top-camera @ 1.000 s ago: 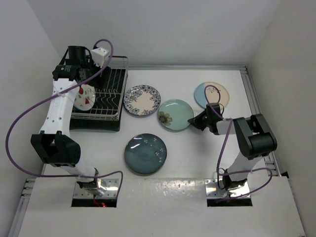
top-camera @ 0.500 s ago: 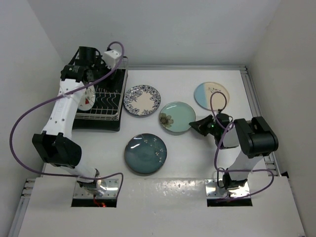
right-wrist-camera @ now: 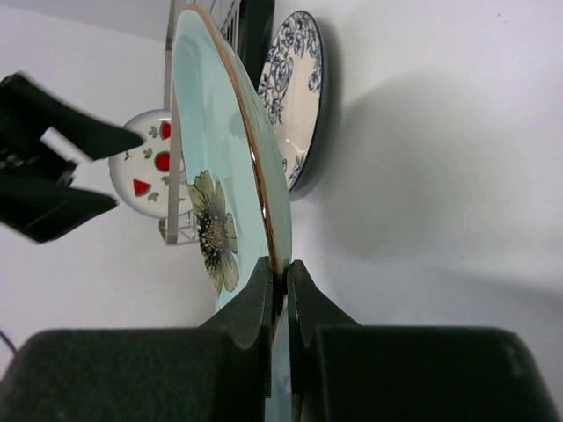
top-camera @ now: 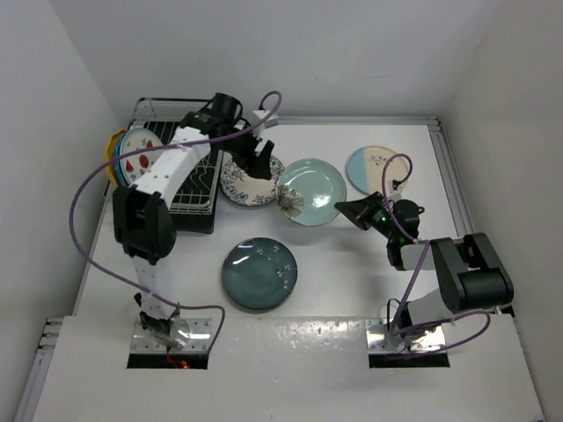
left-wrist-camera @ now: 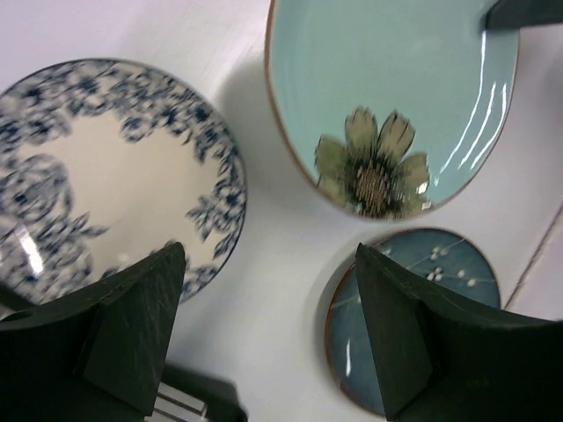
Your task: Load the plates into the dish rack
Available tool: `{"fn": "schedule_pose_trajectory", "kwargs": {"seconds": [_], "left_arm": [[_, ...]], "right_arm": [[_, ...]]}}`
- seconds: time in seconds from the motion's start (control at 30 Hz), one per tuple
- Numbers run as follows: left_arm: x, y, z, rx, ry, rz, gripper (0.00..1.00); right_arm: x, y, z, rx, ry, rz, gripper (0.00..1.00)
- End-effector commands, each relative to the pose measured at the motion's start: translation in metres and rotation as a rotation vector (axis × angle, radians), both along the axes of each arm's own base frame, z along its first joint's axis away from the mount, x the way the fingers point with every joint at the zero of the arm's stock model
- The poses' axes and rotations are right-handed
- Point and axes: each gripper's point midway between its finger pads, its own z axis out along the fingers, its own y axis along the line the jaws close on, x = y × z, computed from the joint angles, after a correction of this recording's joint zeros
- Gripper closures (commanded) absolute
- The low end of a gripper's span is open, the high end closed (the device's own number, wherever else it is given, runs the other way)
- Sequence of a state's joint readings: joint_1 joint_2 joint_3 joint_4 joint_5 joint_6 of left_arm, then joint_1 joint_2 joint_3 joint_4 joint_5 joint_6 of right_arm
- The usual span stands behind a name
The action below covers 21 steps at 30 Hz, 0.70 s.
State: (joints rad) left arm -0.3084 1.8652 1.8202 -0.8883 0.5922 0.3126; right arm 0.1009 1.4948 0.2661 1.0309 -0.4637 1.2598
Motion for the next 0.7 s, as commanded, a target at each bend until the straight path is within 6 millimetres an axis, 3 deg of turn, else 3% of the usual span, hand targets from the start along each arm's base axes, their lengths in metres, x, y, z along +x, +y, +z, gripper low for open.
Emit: {"fn": "schedule_pose_trajectory", "kwargs": {"seconds": [0.0, 0.17, 0.33, 0.43, 0.47, 0.53, 0.57, 0.67], "left_arm": [[0.007, -0.04, 0.025, -0.149, 0.009, -0.073, 0.17], [0.009, -0.067, -0.004, -0.182, 0.095, -0.134, 0.16], [0.003, -0.07, -0.045, -0.155, 0.192, -0.136, 0.16], [0.0, -0.074, -0.054, -0.178, 0.24, -0.149, 0.21], [-0.004, -0.078, -0.05, -0.207, 0.252, -0.171, 0.38], [-0.005, -0.079, -0.049, -0.214, 0.255, -0.177, 0.54], [-0.007, -0.079, -0.043, -0.224, 0.246, -0.184, 0.72], [-0.01, -0.079, -0.027, -0.24, 0.218, -0.194, 0.96]], "right_arm": [[0.001, 0.016, 0.067, 0.054, -0.255, 0.075, 1.0], [-0.005, 0.023, 0.079, 0.073, -0.296, 0.096, 1.0], [-0.011, 0.028, 0.084, 0.082, -0.319, 0.116, 1.0], [-0.012, 0.03, 0.084, 0.087, -0.322, 0.12, 1.0], [-0.012, 0.031, 0.085, 0.092, -0.324, 0.125, 1.0], [-0.012, 0.033, 0.088, 0.098, -0.341, 0.13, 1.0], [-0.012, 0.033, 0.087, 0.103, -0.335, 0.131, 1.0], [-0.01, 0.037, 0.084, 0.108, -0.323, 0.145, 1.0]]}}
